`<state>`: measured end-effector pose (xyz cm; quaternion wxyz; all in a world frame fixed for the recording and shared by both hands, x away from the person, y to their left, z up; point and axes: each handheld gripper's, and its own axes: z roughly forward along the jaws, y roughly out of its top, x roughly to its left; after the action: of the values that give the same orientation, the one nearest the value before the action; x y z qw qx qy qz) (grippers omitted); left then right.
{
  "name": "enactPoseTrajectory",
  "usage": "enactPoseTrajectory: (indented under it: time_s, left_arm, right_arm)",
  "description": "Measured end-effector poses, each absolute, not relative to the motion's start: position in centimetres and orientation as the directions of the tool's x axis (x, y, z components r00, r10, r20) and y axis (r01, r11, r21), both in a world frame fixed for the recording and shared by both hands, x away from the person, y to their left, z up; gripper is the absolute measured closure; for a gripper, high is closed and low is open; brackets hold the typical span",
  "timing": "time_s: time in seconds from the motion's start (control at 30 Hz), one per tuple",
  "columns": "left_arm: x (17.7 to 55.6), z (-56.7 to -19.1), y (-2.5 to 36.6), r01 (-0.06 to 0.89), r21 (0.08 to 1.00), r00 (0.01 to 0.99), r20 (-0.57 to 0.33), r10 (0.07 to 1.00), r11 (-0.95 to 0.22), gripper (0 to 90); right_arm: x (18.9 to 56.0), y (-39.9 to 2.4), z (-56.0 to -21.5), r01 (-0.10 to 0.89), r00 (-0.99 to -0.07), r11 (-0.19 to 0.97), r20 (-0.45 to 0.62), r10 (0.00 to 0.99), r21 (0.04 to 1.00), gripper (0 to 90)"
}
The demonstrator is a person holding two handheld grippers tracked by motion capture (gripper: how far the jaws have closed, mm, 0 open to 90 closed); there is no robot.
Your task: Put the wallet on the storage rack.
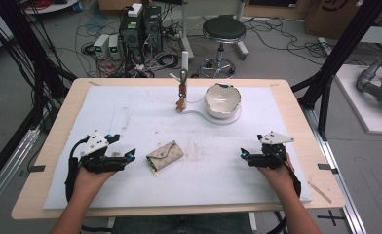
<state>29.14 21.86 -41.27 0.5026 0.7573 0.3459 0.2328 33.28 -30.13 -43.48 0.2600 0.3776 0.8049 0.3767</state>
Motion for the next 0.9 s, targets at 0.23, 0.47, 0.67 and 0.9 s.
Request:
enactPoseTrajectory:
  time_s: [0.23,0.47,0.67,0.9]
  left_arm:
    - [30.1,-42.0,20.1,0.328,0.903,0.708,-0.042,0.705,-0.276,20.1]
    - [30.8,-42.7,18.5,0.327,0.888,0.755,-0.038,0.655,-0.325,19.8]
    - [31.4,-43.2,17.4,0.339,0.872,0.771,-0.043,0.635,-0.352,19.2]
    - [31.8,-43.6,16.0,0.343,0.856,0.790,-0.040,0.612,-0.387,18.1]
  right_arm:
    - [32.8,-30.3,-43.6,0.414,-0.589,0.438,-0.132,0.797,0.798,15.7]
    - [32.4,-30.4,-43.7,0.412,-0.594,0.445,-0.136,0.793,0.795,15.7]
    - [32.1,-30.4,-43.7,0.408,-0.597,0.455,-0.146,0.789,0.792,15.8]
    - [31.8,-30.9,-43.8,0.420,-0.586,0.447,-0.139,0.798,0.790,15.7]
